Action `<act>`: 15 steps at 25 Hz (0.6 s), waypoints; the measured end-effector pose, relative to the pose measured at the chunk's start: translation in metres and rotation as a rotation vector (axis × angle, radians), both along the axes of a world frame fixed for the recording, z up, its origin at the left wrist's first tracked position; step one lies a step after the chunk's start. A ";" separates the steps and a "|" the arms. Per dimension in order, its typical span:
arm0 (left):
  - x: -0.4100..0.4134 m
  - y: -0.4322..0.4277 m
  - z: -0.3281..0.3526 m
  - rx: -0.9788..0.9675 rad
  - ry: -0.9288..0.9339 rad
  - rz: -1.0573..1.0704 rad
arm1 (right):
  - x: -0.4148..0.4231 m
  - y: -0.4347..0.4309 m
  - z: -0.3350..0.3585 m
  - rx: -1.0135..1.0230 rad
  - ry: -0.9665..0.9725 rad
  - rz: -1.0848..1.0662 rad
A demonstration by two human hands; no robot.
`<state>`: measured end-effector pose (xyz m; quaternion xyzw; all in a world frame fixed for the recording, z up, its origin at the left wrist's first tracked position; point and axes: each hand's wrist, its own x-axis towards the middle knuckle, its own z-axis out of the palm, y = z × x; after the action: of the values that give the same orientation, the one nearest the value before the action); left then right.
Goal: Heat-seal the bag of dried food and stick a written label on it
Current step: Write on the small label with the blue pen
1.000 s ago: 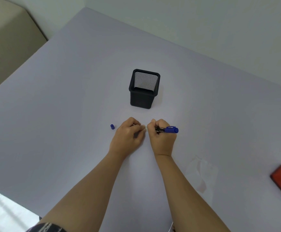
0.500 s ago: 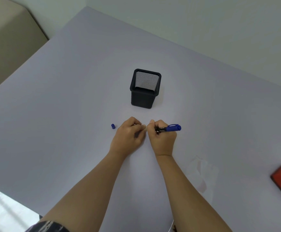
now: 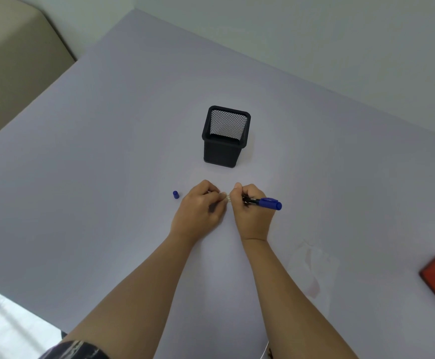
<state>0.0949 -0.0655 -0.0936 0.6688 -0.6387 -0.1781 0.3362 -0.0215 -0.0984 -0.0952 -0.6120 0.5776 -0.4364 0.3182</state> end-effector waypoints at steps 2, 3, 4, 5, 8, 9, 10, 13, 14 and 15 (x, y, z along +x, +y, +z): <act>0.000 0.000 0.000 -0.010 0.002 0.002 | 0.001 0.000 -0.001 -0.009 0.001 -0.005; 0.000 -0.001 0.000 -0.012 0.004 0.002 | 0.001 0.000 -0.002 -0.017 0.002 -0.009; 0.000 -0.001 0.000 -0.013 0.008 0.002 | 0.001 0.000 -0.002 -0.021 0.002 -0.009; 0.000 -0.001 0.000 -0.016 0.012 0.004 | 0.001 0.001 -0.002 -0.022 0.001 -0.002; 0.000 0.000 0.000 -0.013 0.011 0.013 | 0.001 0.001 0.000 -0.018 -0.007 0.014; 0.000 -0.001 -0.001 -0.011 0.009 0.018 | 0.001 0.000 0.001 -0.013 -0.022 -0.028; 0.000 -0.001 -0.002 -0.012 0.015 0.023 | 0.001 -0.002 0.001 -0.005 -0.046 -0.092; 0.001 -0.002 -0.002 -0.017 0.035 0.017 | 0.001 -0.005 0.002 0.042 -0.099 -0.213; 0.001 -0.002 -0.001 -0.009 0.031 0.007 | 0.000 -0.005 0.003 0.058 -0.108 -0.207; 0.001 -0.002 0.000 0.000 0.023 -0.002 | -0.001 -0.003 0.005 0.072 -0.125 -0.192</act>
<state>0.0964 -0.0673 -0.0940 0.6661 -0.6356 -0.1860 0.3431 -0.0222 -0.1019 -0.0905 -0.5136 0.6281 -0.4811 0.3320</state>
